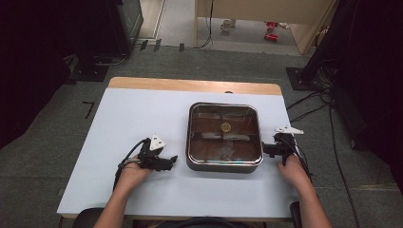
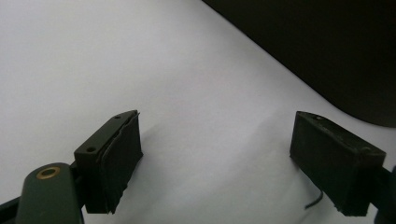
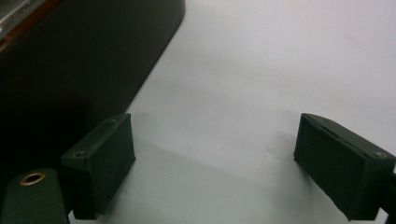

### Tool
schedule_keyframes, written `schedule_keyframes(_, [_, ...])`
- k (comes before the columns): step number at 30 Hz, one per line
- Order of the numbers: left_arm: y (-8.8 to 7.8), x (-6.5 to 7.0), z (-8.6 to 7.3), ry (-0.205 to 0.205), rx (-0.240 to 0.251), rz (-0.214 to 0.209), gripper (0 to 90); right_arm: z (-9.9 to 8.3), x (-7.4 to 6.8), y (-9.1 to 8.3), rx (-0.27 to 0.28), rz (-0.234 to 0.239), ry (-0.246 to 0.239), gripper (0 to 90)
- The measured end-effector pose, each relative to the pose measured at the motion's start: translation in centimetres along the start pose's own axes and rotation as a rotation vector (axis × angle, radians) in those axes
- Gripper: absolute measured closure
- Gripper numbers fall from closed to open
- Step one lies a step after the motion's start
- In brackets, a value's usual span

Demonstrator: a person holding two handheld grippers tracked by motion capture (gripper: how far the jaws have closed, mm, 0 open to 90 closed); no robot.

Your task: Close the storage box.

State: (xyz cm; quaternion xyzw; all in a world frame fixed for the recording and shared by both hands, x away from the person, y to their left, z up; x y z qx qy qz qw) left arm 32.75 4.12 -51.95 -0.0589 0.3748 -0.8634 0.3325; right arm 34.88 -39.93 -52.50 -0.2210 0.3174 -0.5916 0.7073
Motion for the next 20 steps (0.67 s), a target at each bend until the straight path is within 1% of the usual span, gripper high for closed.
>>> schedule_keyframes(20, [0.00,0.05,-0.02,0.000,0.001,0.006,15.9,0.00,0.01,0.00,0.000,0.000,-0.001,11.7])
Point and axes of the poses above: each handheld gripper's, and its own axes: y roughly forward along the jaws, z roughly out of its top, x roughly to its right, the point moved 3 cm from there along y, roughly forward along the jaws, and after that the axes turned 12 degrees about y, right-handed, at the moved point
